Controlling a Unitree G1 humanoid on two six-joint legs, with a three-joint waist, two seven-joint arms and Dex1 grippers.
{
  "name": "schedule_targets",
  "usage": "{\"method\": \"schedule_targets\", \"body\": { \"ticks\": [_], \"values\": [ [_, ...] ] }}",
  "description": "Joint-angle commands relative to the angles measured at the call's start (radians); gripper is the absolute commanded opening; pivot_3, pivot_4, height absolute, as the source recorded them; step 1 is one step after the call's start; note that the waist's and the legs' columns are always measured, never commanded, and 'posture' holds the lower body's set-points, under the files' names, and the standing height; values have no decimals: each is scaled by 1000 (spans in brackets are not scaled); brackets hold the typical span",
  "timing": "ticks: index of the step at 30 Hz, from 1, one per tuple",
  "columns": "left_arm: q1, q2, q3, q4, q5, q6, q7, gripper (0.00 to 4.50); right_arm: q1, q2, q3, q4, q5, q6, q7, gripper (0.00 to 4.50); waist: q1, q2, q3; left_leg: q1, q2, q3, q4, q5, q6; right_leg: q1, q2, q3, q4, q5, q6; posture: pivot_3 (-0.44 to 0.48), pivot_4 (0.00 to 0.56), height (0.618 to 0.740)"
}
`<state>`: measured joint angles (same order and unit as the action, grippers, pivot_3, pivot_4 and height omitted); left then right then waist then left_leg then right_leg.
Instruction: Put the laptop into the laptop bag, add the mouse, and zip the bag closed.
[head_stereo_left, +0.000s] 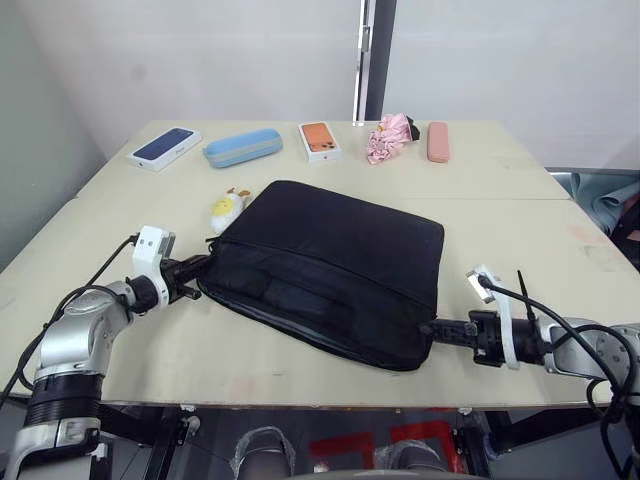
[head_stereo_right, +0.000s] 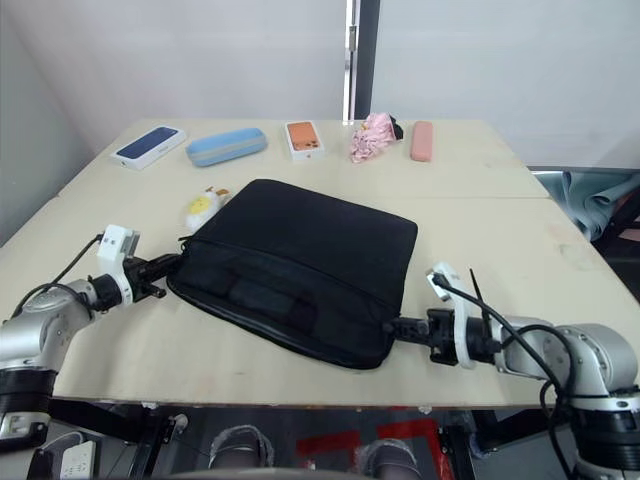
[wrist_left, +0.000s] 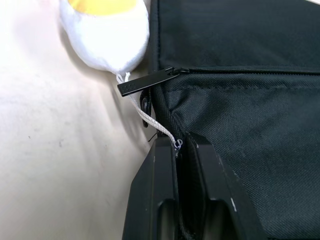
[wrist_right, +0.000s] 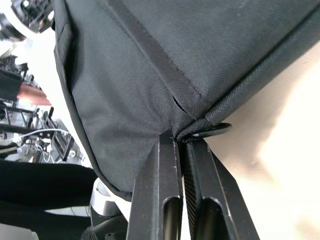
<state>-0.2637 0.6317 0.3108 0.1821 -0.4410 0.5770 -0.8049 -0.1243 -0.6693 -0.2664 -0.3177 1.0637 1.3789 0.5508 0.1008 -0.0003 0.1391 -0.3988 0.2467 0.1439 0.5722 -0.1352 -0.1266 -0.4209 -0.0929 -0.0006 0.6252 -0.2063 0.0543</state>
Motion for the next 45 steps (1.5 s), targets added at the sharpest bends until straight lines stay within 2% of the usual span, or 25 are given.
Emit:
{"method": "schedule_targets", "body": {
  "ticks": [1,9,13,17,28,36,44,45],
  "values": [
    [50,14,0,-82,-40,32,-30,0,-48,-35,20,37,-69,-84,27,43,-2,0,0,0,0,0,0,0,0,0,0,0,0,0,0,0,150,740],
    [268,30,11,-325,-114,93,-53,0,-177,-47,78,201,-186,-184,100,43,-8,1,-1,1,0,1,0,0,0,0,0,1,0,0,0,0,150,740],
    [365,30,48,-374,-148,102,-54,0,-194,-45,124,218,-225,-207,147,43,-8,1,-1,1,0,1,-1,0,0,0,0,0,-1,0,0,0,150,740],
    [408,39,53,-388,-153,91,-53,0,-174,-54,134,192,-224,-201,184,43,-9,2,-2,1,1,1,-3,0,0,0,1,1,-2,0,0,0,150,740],
    [392,49,28,-325,-118,22,-53,0,-170,-50,137,211,-261,-228,193,43,-9,2,-5,4,1,2,-3,0,0,1,1,1,-2,0,0,0,150,740],
    [332,54,8,-255,-95,-22,-64,0,-179,-24,124,211,-269,-229,180,43,-9,3,-5,14,1,4,-3,0,0,8,1,4,0,0,0,0,150,740],
    [338,61,15,-242,-80,-58,-80,0,-176,-22,133,211,-294,-265,196,43,-9,3,-5,14,0,4,-3,0,0,8,1,4,0,0,0,0,150,740],
    [337,60,19,-237,-78,-67,-79,434,-179,-21,133,217,-302,-276,197,352,-9,3,-5,14,0,4,-3,0,0,8,1,4,0,0,0,0,150,740]
  ]
}}
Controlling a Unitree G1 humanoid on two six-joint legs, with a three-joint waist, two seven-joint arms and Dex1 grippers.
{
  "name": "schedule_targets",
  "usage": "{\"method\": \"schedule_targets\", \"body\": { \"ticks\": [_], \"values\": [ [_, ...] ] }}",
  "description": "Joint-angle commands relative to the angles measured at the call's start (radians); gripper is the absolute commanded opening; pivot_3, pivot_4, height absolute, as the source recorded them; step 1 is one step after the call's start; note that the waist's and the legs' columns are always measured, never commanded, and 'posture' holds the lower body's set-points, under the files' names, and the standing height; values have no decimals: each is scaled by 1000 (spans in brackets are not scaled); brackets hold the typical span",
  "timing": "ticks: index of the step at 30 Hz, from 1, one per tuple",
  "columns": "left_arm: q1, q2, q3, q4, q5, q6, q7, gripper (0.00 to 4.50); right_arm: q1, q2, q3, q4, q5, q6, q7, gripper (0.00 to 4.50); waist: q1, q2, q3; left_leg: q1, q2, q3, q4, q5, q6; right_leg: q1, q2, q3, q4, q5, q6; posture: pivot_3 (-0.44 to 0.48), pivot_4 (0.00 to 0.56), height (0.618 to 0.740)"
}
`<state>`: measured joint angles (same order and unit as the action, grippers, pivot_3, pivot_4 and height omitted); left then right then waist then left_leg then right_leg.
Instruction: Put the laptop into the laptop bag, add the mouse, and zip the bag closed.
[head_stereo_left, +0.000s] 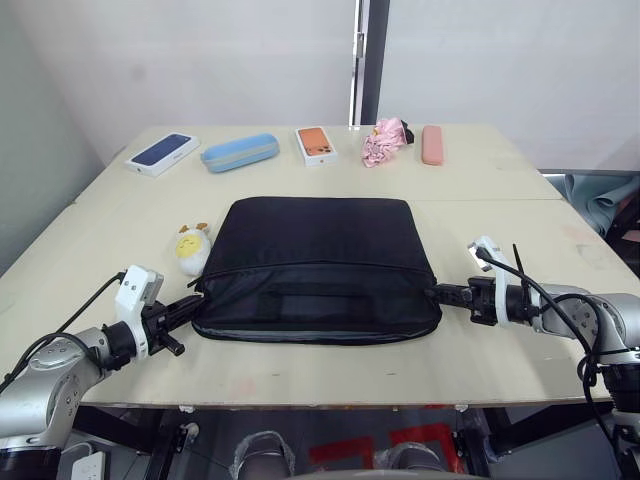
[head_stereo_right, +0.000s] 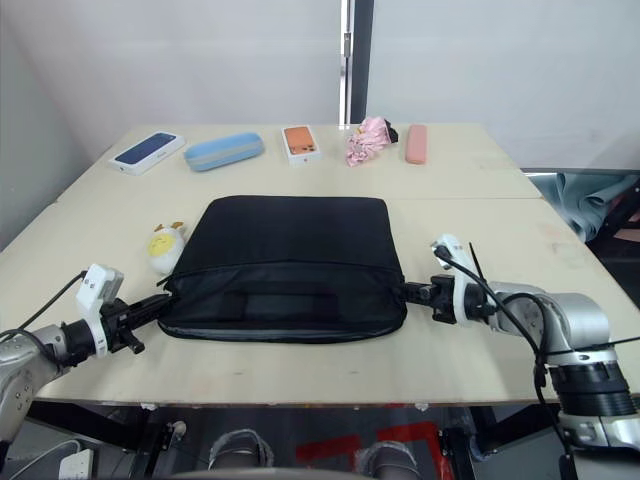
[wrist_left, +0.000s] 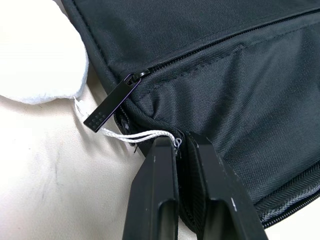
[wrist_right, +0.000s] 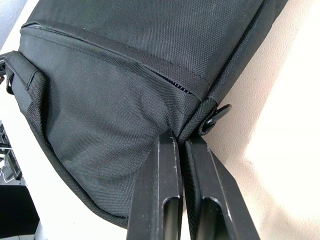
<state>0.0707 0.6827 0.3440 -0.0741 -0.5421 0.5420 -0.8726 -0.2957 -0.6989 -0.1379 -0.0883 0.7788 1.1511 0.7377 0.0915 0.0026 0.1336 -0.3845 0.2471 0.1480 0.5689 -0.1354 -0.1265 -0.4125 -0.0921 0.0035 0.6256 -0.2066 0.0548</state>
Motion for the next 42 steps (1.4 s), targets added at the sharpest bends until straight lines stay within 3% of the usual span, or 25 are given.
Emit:
{"method": "schedule_targets", "body": {
  "ticks": [1,9,11,12,19,25,27,34,42],
  "values": [
    [1,8,-11,23,25,-37,-10,926,-10,9,5,-7,-23,-55,10,727,0,0,0,0,0,0,0,0,0,0,0,0,0,0,0,0,150,740],
    [48,89,116,24,-65,21,-81,3775,-46,-112,-16,68,-76,-118,129,3451,-1,0,1,-2,0,1,-2,0,0,-2,0,0,-3,0,0,0,150,740],
    [69,132,164,17,-93,52,-114,4399,-64,-165,-20,91,-91,-139,175,4103,-1,-1,1,-3,0,2,-5,0,0,-4,0,0,-5,0,0,0,150,740],
    [77,151,183,16,-104,64,-129,4500,-70,-191,-19,102,-99,-157,202,4475,0,-1,1,-4,0,2,-5,0,0,-5,1,0,-5,0,0,0,150,740],
    [35,271,279,83,-128,110,-179,4500,-159,-372,37,158,-191,-366,470,4475,4,-2,3,-5,0,3,-5,0,0,-5,1,0,-5,0,0,0,150,740],
    [-20,345,282,109,-137,136,-237,4500,-202,-319,-65,124,-143,-627,633,4475,1,-3,3,-5,1,3,-5,0,1,-6,1,0,-5,0,-1,0,150,740],
    [-38,359,270,107,-133,126,-254,4500,-227,-301,-79,107,-152,-710,647,4475,1,-3,3,-6,1,3,-5,1,3,-6,1,0,-5,0,-1,0,150,740],
    [-71,382,270,157,-104,94,-293,4500,-318,-278,-81,62,-86,-691,659,4475,0,-3,3,-6,1,2,-2,2,4,-6,1,-1,-2,0,-2,0,150,740],
    [-97,396,263,216,-75,51,-324,4500,-301,-278,-67,73,-109,-698,674,4475,4,-4,3,-6,1,1,-1,1,3,-5,0,-1,-1,0,-2,0,150,740]
  ]
}}
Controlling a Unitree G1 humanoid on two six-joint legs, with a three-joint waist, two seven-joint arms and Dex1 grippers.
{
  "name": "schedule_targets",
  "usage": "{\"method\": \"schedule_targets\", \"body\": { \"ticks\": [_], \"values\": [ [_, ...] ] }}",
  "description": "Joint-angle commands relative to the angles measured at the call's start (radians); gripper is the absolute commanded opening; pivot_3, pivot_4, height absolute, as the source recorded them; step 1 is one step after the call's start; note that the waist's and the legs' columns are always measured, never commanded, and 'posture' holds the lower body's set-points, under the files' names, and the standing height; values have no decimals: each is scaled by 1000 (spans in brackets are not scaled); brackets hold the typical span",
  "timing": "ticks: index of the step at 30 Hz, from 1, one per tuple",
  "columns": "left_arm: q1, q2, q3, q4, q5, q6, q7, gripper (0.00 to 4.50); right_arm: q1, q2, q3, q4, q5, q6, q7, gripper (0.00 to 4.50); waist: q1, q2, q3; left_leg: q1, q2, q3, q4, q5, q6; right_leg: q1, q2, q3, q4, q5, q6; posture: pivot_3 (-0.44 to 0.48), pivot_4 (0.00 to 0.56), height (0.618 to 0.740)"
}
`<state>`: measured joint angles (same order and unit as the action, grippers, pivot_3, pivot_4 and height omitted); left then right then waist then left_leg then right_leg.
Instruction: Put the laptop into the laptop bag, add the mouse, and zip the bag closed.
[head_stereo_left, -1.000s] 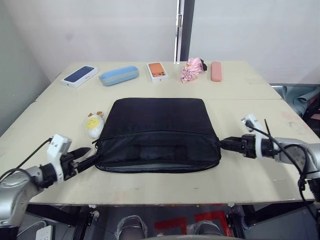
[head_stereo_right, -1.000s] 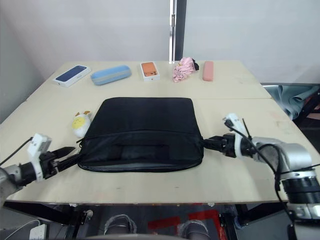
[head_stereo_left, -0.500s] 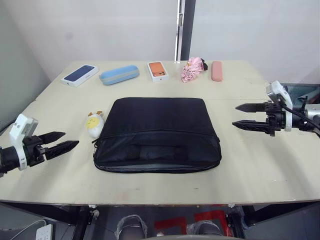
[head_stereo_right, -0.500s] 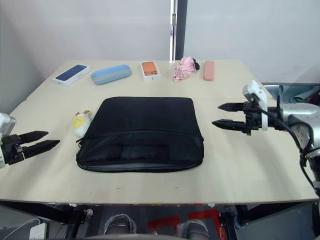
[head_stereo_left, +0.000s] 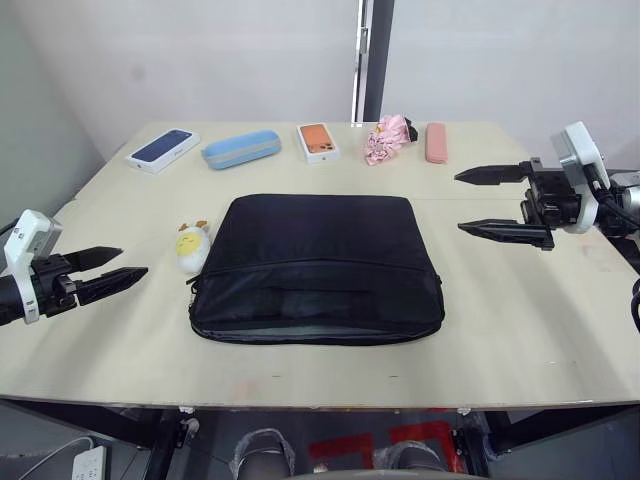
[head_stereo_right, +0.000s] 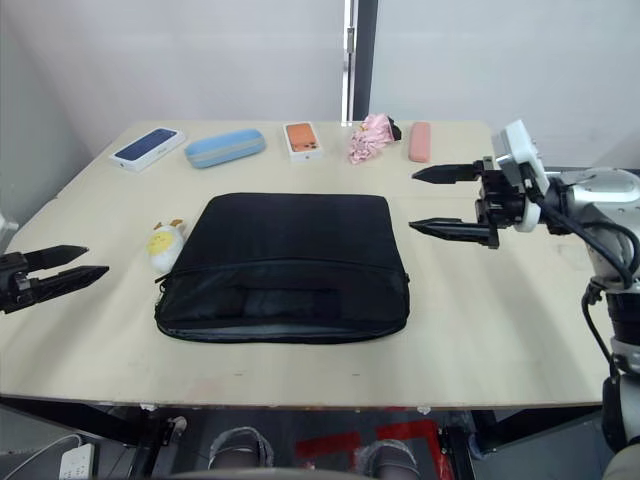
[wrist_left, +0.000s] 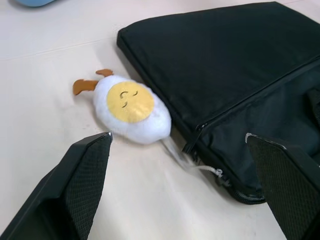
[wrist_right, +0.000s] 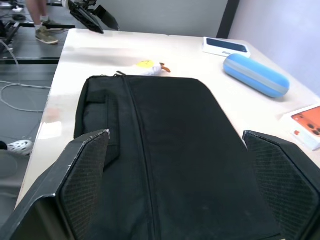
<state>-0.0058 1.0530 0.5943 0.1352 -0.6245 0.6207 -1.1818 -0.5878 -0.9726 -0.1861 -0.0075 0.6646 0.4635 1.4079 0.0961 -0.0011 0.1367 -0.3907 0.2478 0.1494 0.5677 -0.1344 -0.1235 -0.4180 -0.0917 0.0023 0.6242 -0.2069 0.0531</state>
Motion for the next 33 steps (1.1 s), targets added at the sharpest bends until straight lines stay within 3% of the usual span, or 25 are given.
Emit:
{"method": "schedule_targets", "body": {
  "ticks": [1,7,11,16,20,32,33],
  "values": [
    [-24,25,10,11,10,-30,-16,4500,-11,-1,-16,-10,7,-1,1,4475,0,0,0,0,0,0,0,0,0,0,0,0,0,0,0,0,150,740],
    [-15,2,16,20,24,-45,0,4500,-27,31,5,-50,53,71,-11,4475,-2,0,0,0,0,0,1,0,0,0,0,0,1,0,0,0,150,740],
    [-8,-15,25,5,15,-32,28,4500,-88,127,22,-131,121,129,-86,4475,-12,0,0,0,0,0,1,0,0,-1,0,1,3,0,0,0,150,740],
    [-5,-50,21,-9,19,-39,72,4500,-184,326,111,-221,159,168,-228,4475,-12,0,0,1,1,-1,4,0,0,-1,0,1,7,-1,-1,0,150,740],
    [2,-78,25,-54,12,-22,117,4500,-221,442,168,-215,133,176,-314,4475,-6,-2,0,-1,1,-2,5,0,-1,-1,0,0,7,-1,-1,0,150,740],
    [32,-123,56,-112,-17,18,198,4500,-203,609,374,-131,-82,69,-388,4475,-11,-2,0,-6,0,-7,7,-1,-2,-2,0,-4,7,-1,-1,0,150,740],
    [27,-124,52,-112,-17,19,203,4500,-193,628,394,-117,-98,52,-383,4233,-11,-2,0,-6,0,-7,7,-1,-2,-2,0,-4,7,-1,-1,0,150,740]
  ]
}}
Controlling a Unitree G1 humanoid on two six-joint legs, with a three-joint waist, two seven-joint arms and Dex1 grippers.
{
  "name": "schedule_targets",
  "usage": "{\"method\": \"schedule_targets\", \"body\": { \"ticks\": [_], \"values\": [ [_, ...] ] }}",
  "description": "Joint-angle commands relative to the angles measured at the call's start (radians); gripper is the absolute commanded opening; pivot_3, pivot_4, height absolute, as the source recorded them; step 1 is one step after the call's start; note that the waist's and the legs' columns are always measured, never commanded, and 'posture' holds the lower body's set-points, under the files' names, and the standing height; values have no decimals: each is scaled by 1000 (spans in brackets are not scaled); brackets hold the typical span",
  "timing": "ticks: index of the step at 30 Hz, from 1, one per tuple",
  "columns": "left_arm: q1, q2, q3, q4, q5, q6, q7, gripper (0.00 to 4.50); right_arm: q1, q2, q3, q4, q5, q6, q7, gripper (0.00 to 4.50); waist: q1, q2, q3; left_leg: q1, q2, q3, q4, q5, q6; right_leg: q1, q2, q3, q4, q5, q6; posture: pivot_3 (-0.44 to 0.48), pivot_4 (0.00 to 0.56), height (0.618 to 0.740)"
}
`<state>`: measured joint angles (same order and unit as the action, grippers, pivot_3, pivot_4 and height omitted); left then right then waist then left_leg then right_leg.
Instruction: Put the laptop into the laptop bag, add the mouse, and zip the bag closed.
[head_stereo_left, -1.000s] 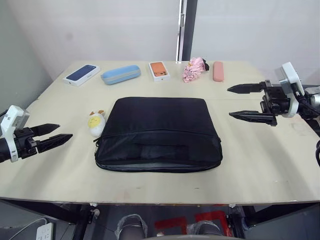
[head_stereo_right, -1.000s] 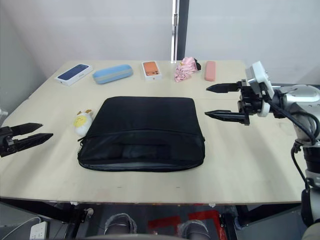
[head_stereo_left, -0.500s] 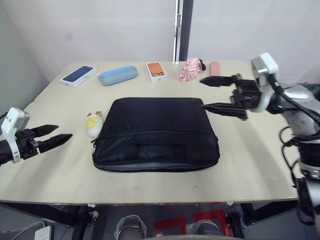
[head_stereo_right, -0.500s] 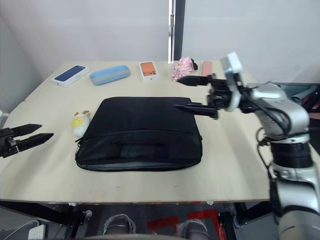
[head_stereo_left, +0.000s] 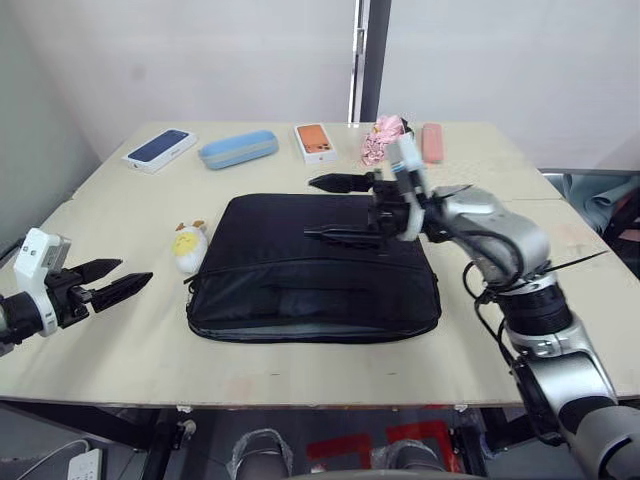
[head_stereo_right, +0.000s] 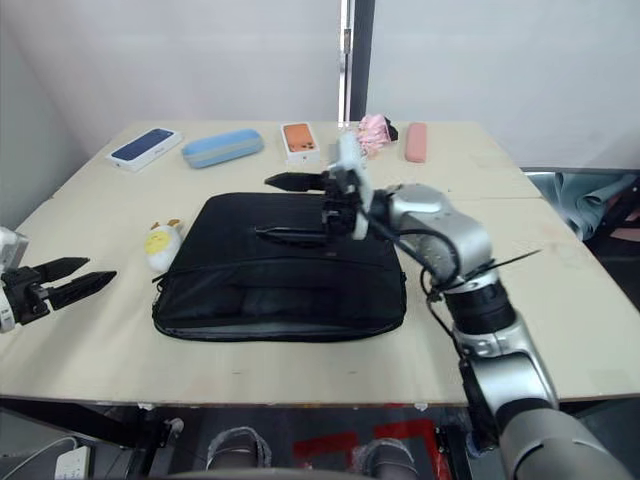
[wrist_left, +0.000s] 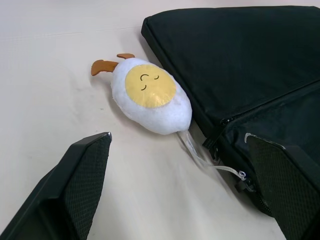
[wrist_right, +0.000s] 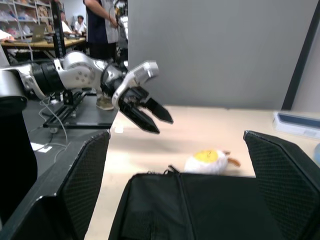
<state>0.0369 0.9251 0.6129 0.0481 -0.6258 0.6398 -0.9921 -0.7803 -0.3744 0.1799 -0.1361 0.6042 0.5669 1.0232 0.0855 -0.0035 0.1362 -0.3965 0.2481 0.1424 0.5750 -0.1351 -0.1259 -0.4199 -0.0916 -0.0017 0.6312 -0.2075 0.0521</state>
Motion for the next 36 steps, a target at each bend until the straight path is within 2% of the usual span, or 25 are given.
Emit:
{"method": "schedule_targets", "body": {
  "ticks": [1,6,11,13,19,28,31,36],
  "values": [
    [-20,3,30,-23,-16,0,18,4500,6,44,42,25,-49,-65,6,3963,0,0,0,0,0,0,0,0,0,0,0,0,0,0,0,0,150,740],
    [-32,-5,17,-32,-22,5,31,4500,65,72,122,102,-155,-209,57,2199,2,-2,-1,-2,0,-1,0,0,0,0,0,-1,-1,0,0,0,150,740],
    [-35,-6,12,-34,-22,5,33,4500,91,125,189,273,-274,-377,97,398,-9,-2,-1,-2,0,-2,1,0,0,0,0,-2,1,0,0,0,150,740],
    [-37,-5,12,-32,-22,4,33,4500,93,147,199,332,-298,-419,106,30,-11,-3,-1,-2,0,-2,1,0,0,0,0,-1,1,0,0,0,150,740],
    [-35,-4,13,-38,-20,5,35,4500,84,227,197,523,-360,-516,111,30,-22,-3,-2,-2,0,-3,2,0,0,0,0,-2,1,0,0,0,150,740],
    [-19,-2,18,-54,-26,28,38,4500,105,230,265,750,-560,-666,64,30,-34,-6,-6,4,0,-3,2,0,0,5,0,-2,3,0,-1,0,150,740],
    [-55,0,11,-36,-44,62,47,4500,113,220,266,774,-586,-689,57,30,-32,-5,-7,14,0,-2,2,-1,-1,13,0,-1,3,0,-1,0,150,740],
    [-170,-23,-44,46,-36,115,106,4500,113,214,258,783,-596,-701,59,30,-19,-7,-13,16,0,-3,2,-1,-1,15,-1,-1,7,0,-2,0,150,740]
  ]
}}
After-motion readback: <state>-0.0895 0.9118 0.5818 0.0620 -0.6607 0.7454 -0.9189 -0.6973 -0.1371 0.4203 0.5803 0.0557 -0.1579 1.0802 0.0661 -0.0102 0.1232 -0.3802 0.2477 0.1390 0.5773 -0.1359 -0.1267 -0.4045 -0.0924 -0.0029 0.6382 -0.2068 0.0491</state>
